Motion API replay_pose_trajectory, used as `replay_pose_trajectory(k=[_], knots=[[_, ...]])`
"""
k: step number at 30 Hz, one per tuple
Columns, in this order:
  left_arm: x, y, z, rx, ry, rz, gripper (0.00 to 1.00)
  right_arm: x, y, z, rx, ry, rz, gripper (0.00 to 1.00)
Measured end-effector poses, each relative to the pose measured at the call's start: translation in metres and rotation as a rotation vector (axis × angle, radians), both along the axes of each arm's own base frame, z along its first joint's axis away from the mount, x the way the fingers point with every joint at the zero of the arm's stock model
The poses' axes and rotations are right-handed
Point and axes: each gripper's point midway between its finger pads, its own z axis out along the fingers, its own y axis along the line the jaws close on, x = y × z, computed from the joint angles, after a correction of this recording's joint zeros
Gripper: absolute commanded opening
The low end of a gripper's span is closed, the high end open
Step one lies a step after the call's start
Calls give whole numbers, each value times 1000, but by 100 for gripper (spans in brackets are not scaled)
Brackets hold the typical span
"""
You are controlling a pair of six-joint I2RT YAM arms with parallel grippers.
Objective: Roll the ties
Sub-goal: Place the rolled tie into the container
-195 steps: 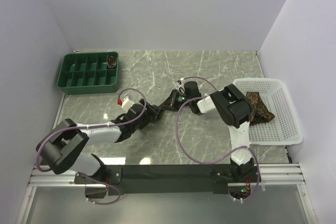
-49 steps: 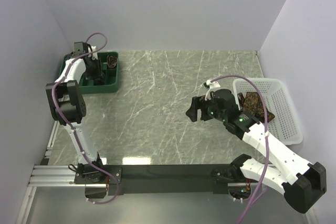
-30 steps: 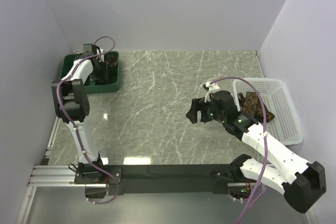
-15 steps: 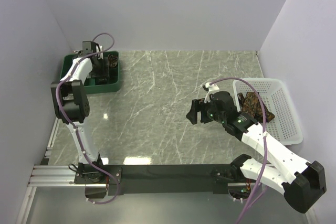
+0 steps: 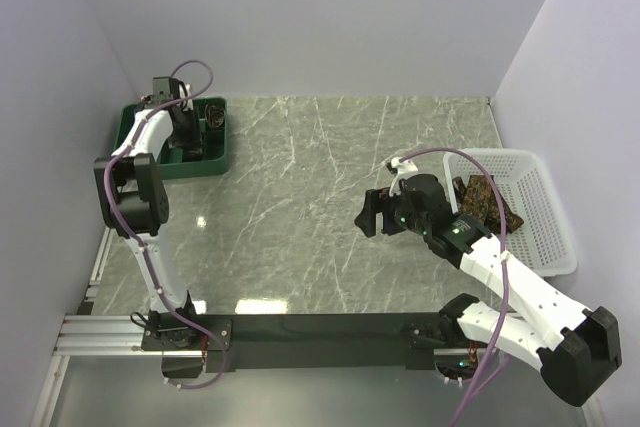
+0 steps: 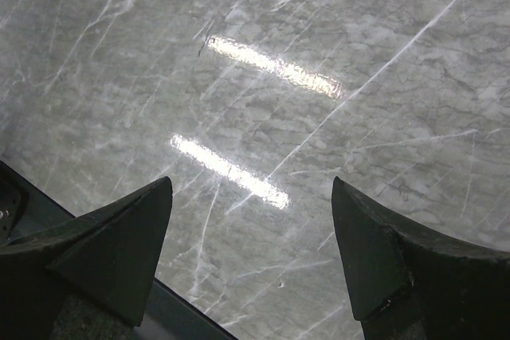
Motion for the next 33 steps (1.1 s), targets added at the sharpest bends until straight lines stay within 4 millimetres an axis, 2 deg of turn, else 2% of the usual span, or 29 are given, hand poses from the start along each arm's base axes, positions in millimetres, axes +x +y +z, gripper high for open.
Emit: replay_pose_trajectory(k=[10,15,20,21,22,23,27,33], knots=[[-1,0,-5,-33,1,15,49,0,0,-1,2,1,2,87],[-1,-1,-9,-40,1,21,70,0,0,-4,1,3,2,86],[0,0,-7,-44,-6,33,81,-1,0,-6,-2,7,2,86],[0,0,-3,-49,-13,38,88,-1,0,-6,-2,6,2,86],[0,-3,2,-64,-24,32,91,-1,0,-6,-1,6,2,86],[0,-3,5,-60,-28,35,99,-1,0,-6,-2,6,1,86],[-1,-4,19,-59,-54,50,99,-1,0,-5,0,4,1,86],[-5,-2,58,-57,-150,86,99,-2,-1,-1,8,-10,1,86]])
